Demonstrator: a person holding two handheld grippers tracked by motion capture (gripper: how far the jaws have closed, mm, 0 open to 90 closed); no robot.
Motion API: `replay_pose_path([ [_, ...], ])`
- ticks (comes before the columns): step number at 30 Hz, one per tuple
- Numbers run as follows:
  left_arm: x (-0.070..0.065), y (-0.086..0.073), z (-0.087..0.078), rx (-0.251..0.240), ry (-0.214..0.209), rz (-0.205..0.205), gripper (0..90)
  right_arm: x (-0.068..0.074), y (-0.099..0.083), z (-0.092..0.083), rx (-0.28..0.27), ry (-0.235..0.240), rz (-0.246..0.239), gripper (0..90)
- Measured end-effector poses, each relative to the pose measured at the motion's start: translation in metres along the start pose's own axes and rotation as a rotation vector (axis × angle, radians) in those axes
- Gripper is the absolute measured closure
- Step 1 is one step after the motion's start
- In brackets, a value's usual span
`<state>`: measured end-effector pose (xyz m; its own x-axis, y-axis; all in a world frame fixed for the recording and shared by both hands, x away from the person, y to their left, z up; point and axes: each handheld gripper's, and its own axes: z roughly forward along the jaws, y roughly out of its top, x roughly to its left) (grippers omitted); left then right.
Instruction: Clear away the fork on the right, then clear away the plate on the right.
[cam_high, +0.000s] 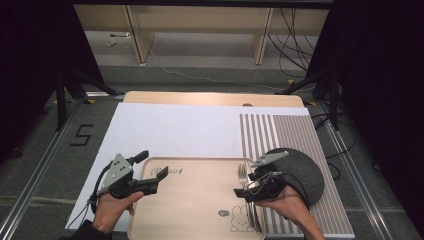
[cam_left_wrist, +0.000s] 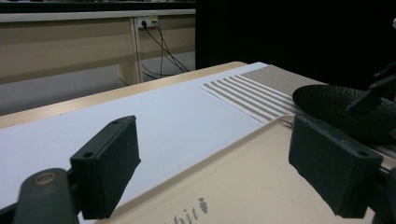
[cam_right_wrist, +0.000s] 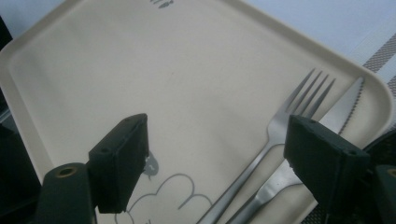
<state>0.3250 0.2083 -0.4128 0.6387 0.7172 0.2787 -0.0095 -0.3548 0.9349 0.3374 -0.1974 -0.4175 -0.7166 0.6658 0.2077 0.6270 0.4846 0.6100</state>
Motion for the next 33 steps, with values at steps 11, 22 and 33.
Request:
replay_pose_path([
  [11, 0.0, 0.0, 0.0, -0.001, -0.002, -0.001, 15.9, -0.013, -0.005, -0.016, -0.092, -0.008, 0.057, 14.6],
  [22, -0.001, 0.0, 0.0, -0.003, -0.005, -0.004, 15.9, -0.022, -0.009, -0.028, -0.141, -0.031, 0.083, 12.0],
  [33, -0.001, 0.0, 0.0, -0.001, -0.003, -0.001, 15.9, -0.033, -0.014, -0.037, -0.165, -0.061, 0.115, 12.1],
])
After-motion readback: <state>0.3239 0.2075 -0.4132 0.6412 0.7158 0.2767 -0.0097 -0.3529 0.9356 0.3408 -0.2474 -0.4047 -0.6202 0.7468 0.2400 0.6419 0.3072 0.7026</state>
